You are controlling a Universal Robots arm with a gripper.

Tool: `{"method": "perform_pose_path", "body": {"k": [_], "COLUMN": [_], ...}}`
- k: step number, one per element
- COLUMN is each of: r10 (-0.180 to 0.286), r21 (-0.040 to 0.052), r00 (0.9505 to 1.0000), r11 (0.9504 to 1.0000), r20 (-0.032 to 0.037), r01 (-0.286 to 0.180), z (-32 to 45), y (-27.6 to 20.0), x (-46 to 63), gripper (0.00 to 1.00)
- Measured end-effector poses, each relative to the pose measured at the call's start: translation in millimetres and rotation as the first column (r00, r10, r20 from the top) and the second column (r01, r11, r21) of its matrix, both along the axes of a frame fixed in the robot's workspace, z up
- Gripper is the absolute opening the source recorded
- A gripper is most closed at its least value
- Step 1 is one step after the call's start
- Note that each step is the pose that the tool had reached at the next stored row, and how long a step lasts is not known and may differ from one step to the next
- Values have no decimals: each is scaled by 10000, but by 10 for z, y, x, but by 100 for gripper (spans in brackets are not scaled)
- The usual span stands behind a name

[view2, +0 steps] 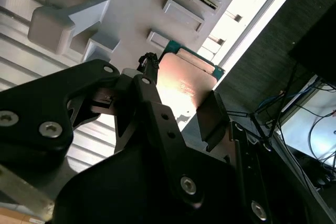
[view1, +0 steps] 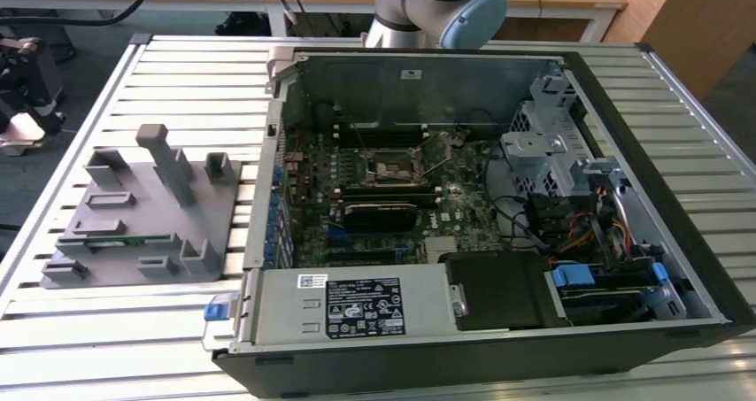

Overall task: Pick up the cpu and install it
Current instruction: 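Pick up the cpu and move it towards the insertion slot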

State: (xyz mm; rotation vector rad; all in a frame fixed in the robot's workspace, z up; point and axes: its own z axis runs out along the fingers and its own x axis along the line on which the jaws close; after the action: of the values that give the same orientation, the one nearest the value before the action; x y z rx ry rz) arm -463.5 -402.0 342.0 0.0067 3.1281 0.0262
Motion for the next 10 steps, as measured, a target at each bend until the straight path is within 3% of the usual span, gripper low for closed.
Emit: {"method": "perform_pose_path", "body": {"k": [10], "r10": [0], "r21": [-1], "r00": [10000], "r11": [10000], "r20": [0], "r01": [0], "z": [198], "y": [1], "x": [1], "gripper": [54]}}
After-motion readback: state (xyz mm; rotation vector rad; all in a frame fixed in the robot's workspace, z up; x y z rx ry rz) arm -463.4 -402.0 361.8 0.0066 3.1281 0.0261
